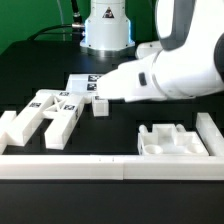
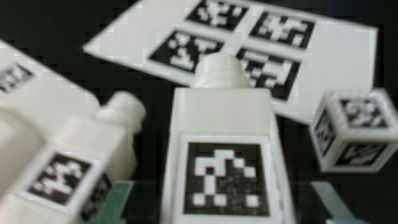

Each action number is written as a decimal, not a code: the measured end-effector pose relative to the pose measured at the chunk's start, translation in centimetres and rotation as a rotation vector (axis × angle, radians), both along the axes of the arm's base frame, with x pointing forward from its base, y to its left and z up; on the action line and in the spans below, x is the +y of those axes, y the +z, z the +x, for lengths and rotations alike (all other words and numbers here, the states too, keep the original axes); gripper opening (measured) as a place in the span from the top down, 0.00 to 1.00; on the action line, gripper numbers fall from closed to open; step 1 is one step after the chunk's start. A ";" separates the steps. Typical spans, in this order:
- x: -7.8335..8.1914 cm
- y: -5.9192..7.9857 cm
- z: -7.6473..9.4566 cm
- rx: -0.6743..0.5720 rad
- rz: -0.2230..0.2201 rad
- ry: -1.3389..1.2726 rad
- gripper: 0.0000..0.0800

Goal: Assemble chair

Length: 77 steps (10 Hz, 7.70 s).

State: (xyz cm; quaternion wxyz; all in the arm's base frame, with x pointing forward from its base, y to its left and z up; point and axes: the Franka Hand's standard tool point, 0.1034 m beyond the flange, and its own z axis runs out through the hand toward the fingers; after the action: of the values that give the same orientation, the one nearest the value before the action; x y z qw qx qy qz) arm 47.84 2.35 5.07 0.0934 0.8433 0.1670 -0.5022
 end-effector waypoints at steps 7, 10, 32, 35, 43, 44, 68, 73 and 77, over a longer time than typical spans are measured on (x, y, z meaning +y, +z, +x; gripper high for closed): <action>-0.5 2.6 2.8 -0.159 0.050 0.004 0.64; 0.0 5.9 6.1 -0.322 0.096 0.004 0.64; 4.4 6.2 13.8 -1.247 0.397 -0.043 0.64; 6.1 6.0 16.3 -1.253 0.411 -0.118 0.64; 5.7 5.6 17.7 -1.459 0.428 -0.066 0.64; 5.7 5.5 17.7 -1.458 0.427 -0.066 0.64; 7.5 2.1 19.7 -1.489 0.444 -0.043 0.64; 7.3 2.0 19.7 -1.487 0.442 -0.043 0.22; 6.8 3.1 19.9 -1.496 0.443 -0.031 0.19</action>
Offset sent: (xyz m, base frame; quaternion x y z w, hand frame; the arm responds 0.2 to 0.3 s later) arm 0.0000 0.0000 0.0000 0.0000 0.0000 0.0000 1.0000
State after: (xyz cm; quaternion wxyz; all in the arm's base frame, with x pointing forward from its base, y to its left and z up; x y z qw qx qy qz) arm 67.71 9.15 8.13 0.0036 0.9590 0.1443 0.2437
